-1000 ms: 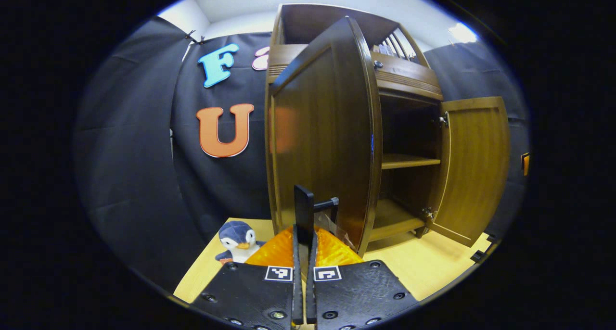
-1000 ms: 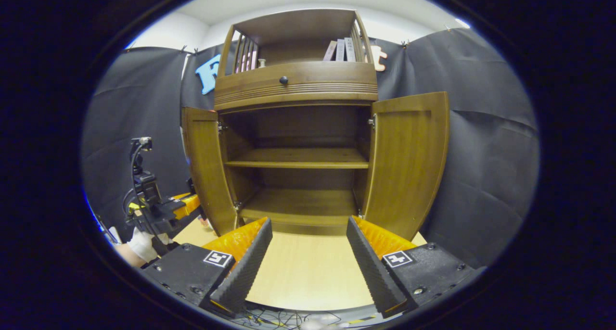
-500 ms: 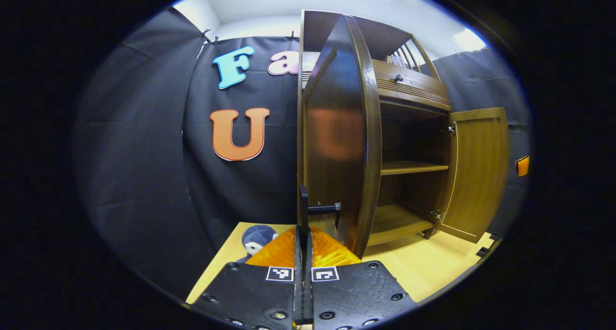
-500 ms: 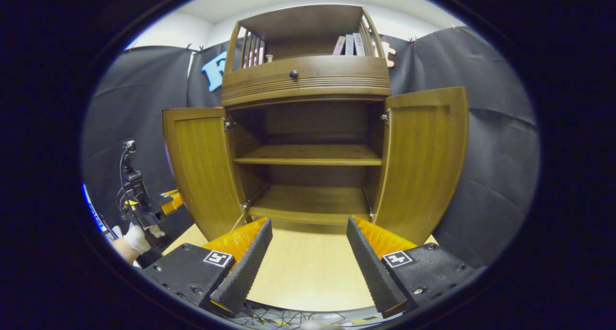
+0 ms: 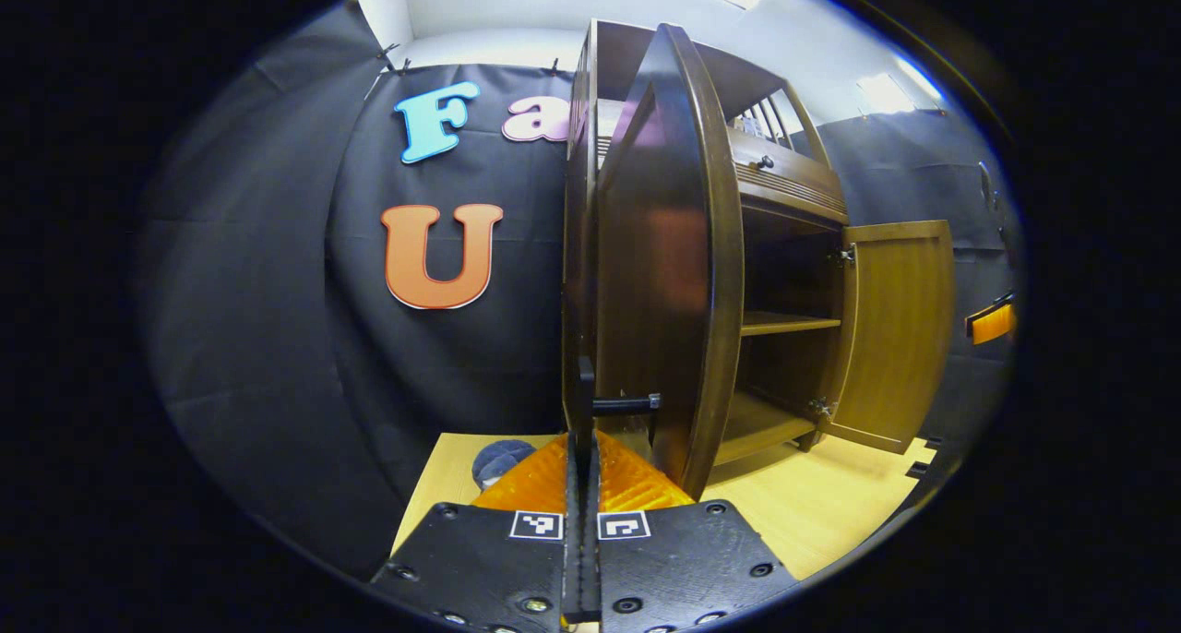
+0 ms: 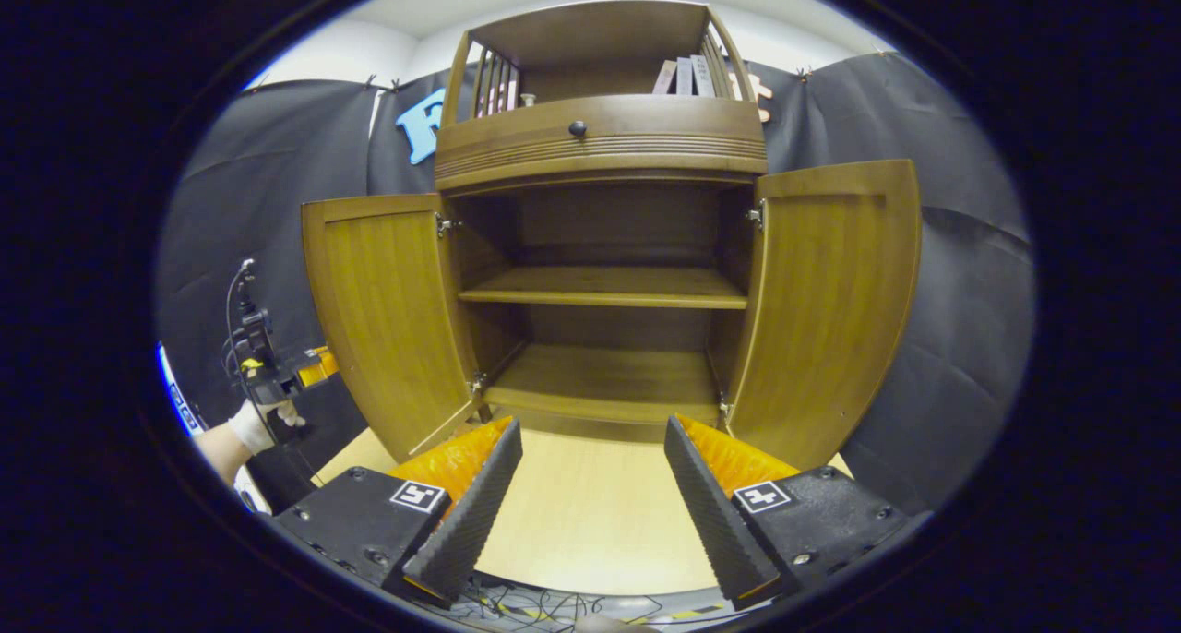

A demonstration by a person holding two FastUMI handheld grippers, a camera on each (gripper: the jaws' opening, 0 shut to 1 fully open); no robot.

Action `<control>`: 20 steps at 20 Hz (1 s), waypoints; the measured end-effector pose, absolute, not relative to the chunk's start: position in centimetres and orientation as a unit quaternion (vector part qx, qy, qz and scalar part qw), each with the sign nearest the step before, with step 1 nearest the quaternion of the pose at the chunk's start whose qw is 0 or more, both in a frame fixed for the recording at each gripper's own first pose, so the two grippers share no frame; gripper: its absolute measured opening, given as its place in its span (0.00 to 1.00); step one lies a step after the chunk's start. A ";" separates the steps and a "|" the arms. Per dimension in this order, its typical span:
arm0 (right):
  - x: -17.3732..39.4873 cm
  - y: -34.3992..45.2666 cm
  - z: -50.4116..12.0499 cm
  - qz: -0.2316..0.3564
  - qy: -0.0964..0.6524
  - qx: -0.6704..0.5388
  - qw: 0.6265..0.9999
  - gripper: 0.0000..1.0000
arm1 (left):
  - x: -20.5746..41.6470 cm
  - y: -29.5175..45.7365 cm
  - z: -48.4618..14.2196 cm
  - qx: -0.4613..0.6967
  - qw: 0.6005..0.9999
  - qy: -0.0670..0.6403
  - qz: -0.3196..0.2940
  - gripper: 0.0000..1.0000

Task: Open the right door of the double-door shoe cabinet with the right hand, and open the left door with the left hand.

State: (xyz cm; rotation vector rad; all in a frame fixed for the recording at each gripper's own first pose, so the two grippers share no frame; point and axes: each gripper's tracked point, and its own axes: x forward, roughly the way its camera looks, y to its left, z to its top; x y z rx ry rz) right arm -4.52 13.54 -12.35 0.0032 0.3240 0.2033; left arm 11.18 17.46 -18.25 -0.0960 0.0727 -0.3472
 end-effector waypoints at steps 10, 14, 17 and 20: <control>-5.1 13.3 -12.2 0.104 0.163 -0.004 0.981 0.99 | 10.8 18.0 -18.8 -0.083 0.975 0.063 -0.196 0.24; -5.2 13.1 -12.2 0.104 0.161 -0.002 0.981 0.99 | 11.0 19.8 -19.1 -0.071 0.981 0.073 -0.165 0.60; -5.4 12.8 -12.2 0.104 0.160 -0.001 0.982 0.99 | 10.2 20.2 -19.1 -0.071 0.981 0.077 -0.163 0.90; -5.2 12.3 -12.2 0.102 0.160 0.002 0.982 0.99 | 8.4 21.7 -18.7 -0.075 0.983 0.077 -0.149 0.86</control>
